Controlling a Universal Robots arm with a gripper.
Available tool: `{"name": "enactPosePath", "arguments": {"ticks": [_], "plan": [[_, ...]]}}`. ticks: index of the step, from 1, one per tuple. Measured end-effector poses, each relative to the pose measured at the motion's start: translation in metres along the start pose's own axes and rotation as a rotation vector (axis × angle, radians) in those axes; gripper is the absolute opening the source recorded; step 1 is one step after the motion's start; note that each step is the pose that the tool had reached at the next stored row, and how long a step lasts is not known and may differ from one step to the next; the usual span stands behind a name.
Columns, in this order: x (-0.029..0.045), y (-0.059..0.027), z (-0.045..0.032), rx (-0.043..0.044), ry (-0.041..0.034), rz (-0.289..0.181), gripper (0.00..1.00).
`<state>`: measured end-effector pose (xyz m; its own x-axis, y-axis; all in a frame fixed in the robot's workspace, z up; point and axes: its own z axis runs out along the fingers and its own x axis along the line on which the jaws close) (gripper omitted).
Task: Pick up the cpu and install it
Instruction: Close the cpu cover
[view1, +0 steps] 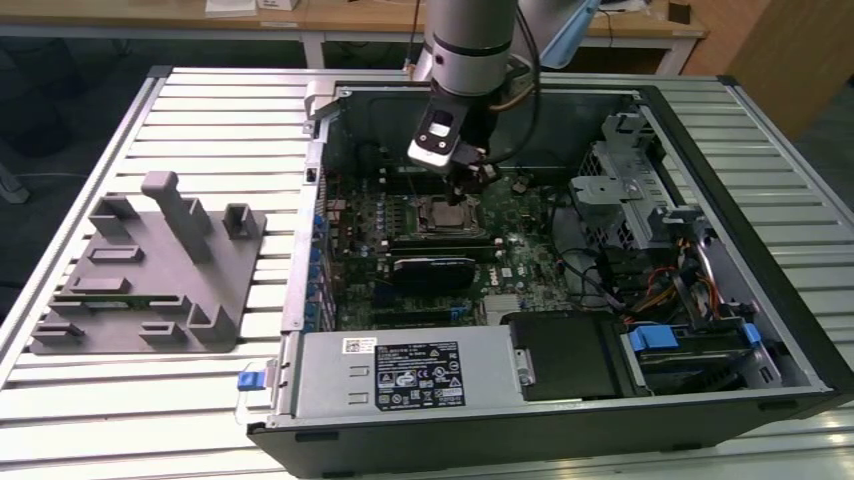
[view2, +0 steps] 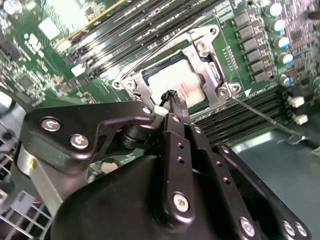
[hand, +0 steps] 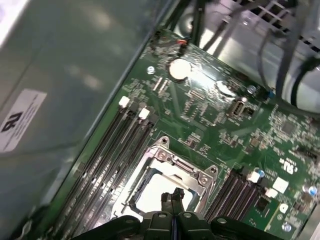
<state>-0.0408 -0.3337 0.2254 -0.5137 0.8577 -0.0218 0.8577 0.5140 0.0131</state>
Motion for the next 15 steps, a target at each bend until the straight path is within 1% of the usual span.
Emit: {"name": "enactPosePath", "arguments": {"ticks": [15], "plan": [[0.0, 0.0, 0.0004, -0.0059, 0.0036, -0.273, 0.11]]}}
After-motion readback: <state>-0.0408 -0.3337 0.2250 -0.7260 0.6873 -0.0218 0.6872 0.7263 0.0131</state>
